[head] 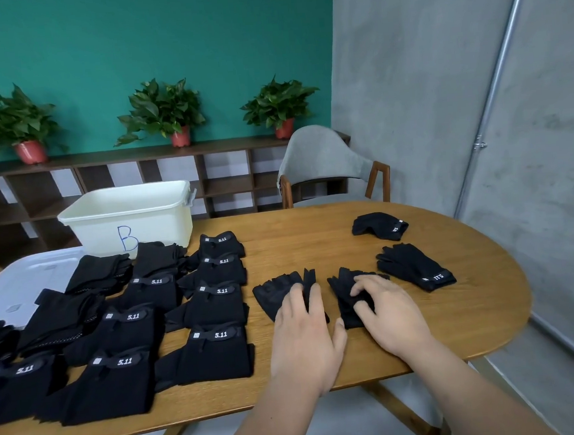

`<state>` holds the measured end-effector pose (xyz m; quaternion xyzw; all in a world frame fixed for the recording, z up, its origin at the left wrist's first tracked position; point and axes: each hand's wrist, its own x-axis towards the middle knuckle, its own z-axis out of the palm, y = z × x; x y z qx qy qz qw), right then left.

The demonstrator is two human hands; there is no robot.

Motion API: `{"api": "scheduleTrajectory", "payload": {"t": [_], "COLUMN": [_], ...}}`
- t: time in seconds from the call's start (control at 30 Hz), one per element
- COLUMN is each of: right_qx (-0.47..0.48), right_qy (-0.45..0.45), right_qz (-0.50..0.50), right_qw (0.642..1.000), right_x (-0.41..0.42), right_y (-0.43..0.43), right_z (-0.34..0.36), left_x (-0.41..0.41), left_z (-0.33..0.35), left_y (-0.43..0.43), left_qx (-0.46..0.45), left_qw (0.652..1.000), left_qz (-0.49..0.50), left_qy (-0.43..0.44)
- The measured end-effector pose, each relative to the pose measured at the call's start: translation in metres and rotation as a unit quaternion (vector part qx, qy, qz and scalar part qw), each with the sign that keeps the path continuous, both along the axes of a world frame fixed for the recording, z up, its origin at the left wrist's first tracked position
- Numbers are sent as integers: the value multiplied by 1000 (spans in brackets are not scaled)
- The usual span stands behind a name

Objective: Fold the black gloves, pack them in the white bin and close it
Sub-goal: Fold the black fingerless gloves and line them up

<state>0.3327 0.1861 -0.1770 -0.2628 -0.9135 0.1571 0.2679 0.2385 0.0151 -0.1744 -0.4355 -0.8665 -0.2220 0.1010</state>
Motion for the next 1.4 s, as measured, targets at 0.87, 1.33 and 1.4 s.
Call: {"api": "scheduleTrajectory", "payload": {"t": [0.87,1.33,1.4], "right_qx": [96,89,98], "right_qy": [-186,-112,-67], "right_qz": [14,18,13], "right_qw": [978,990,993], "right_x": [7,11,15], "right_y": [-24,-22,-23], "right_z": [0,-1,-3], "left_x": [-5,0,4], "left_z": [-3,2,1], "left_y": [5,0,-4], "left_qx": [-113,-54,-9], "left_qw": [993,998,999], "left_qz": [25,22,33], "left_qy": [-14,4,38]}}
